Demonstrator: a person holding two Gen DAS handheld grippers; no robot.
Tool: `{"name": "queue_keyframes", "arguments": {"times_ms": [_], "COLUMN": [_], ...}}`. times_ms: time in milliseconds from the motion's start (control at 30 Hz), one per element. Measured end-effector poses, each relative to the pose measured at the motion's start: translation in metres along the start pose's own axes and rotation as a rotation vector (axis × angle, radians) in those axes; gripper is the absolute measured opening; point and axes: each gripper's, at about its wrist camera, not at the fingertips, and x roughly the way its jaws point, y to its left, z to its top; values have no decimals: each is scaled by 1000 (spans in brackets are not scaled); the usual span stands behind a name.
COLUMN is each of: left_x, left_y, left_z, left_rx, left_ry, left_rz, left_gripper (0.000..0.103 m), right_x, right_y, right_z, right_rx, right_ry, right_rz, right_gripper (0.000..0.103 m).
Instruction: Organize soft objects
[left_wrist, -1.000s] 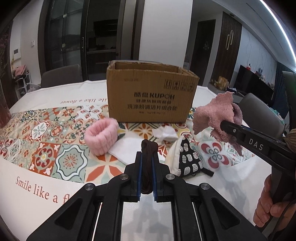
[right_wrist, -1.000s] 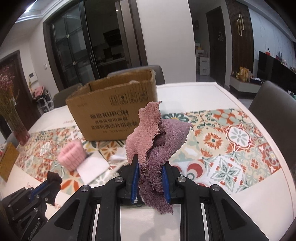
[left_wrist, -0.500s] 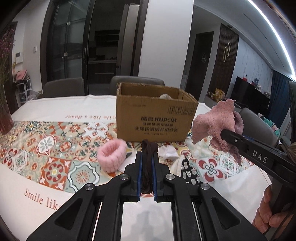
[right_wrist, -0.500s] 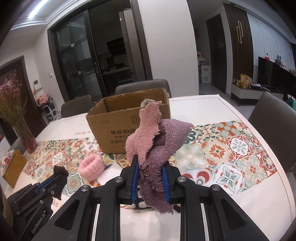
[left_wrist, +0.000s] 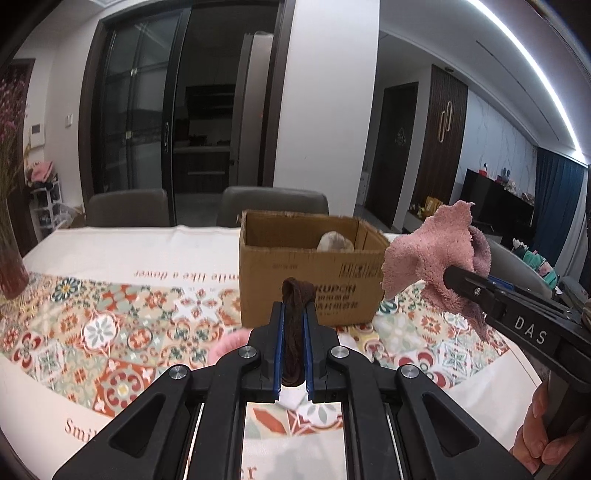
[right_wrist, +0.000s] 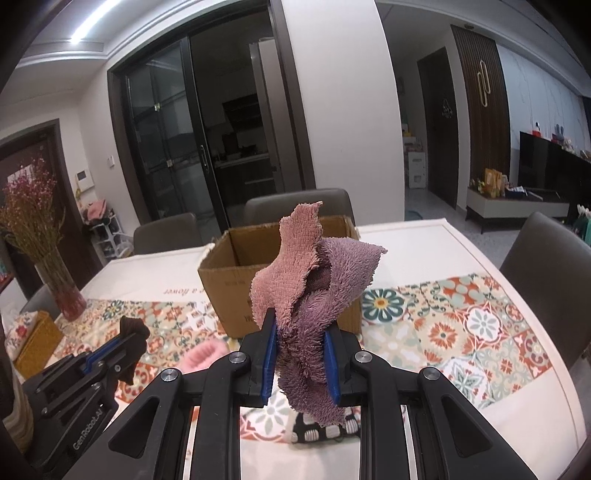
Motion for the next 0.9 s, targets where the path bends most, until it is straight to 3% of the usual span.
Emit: {"name": "queue_keyframes", "arguments": {"times_ms": [333,900], "left_x": [13,46], "left_y": [1,-1], "left_z": [37,96], "left_rx": [20,58], "left_ry": [-55,-141], "left_rz": [-23,-8], "left_gripper": [11,11], "right_x": [5,48], "right_y": [6,-5], "right_z": [28,78], "right_rx": [-6,16], "right_ry": [-55,-92], "right_rz": [24,109], "right_gripper": [24,24]}}
